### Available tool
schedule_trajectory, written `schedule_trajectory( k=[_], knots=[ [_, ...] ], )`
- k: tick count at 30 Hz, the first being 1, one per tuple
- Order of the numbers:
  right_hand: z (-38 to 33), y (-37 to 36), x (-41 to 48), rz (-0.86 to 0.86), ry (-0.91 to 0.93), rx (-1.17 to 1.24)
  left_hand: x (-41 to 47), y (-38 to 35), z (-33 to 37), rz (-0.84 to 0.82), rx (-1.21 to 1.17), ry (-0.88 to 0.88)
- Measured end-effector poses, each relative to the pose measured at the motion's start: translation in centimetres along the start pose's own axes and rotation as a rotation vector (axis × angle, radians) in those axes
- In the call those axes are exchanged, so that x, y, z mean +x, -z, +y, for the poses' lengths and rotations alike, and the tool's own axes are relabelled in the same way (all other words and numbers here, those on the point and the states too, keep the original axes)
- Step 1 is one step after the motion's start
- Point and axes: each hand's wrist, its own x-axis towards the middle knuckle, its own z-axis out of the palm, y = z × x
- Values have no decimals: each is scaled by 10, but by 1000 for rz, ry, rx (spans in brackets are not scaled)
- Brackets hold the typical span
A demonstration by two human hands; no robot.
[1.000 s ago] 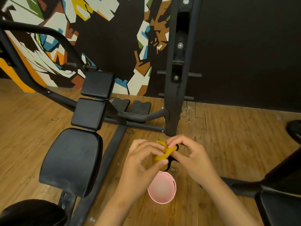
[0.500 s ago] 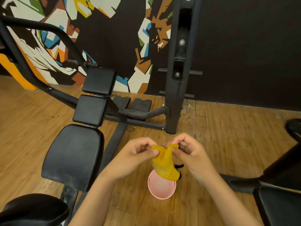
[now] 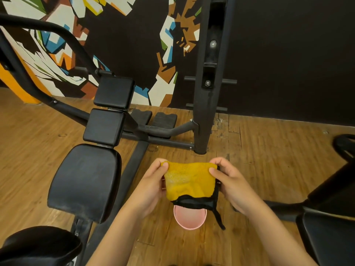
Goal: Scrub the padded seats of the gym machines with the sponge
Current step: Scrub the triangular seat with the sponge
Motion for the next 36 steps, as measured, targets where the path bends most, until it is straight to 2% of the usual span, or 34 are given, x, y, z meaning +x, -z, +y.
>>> schedule_trajectory(
  k=[4, 9, 12, 15, 21, 25, 30, 36],
  knots=[
    [9, -3, 6, -37, -127, -40, 8, 7, -18, 26, -73, 176],
    [26, -8, 13, 44, -197, 80, 10, 21, -41, -100, -293, 281],
    [33, -9, 19, 53, -193, 154, 10, 22, -56, -47, -281, 264],
    [41, -13, 23, 26, -198, 89, 13, 19, -67, 35, -117, 200],
    [44, -4, 27, -9, -175, 29, 13, 37, -65, -11, 12, 91],
    [45, 1, 34, -13, -168, 70, 18, 42, -62, -61, -16, 56],
    [52, -2, 46, -7, -231, 181, 28, 45, -70, -89, -218, 106],
    [102, -4, 78, 64, -402, 311, 71, 63, -107, 33, -206, 208]
  ],
)
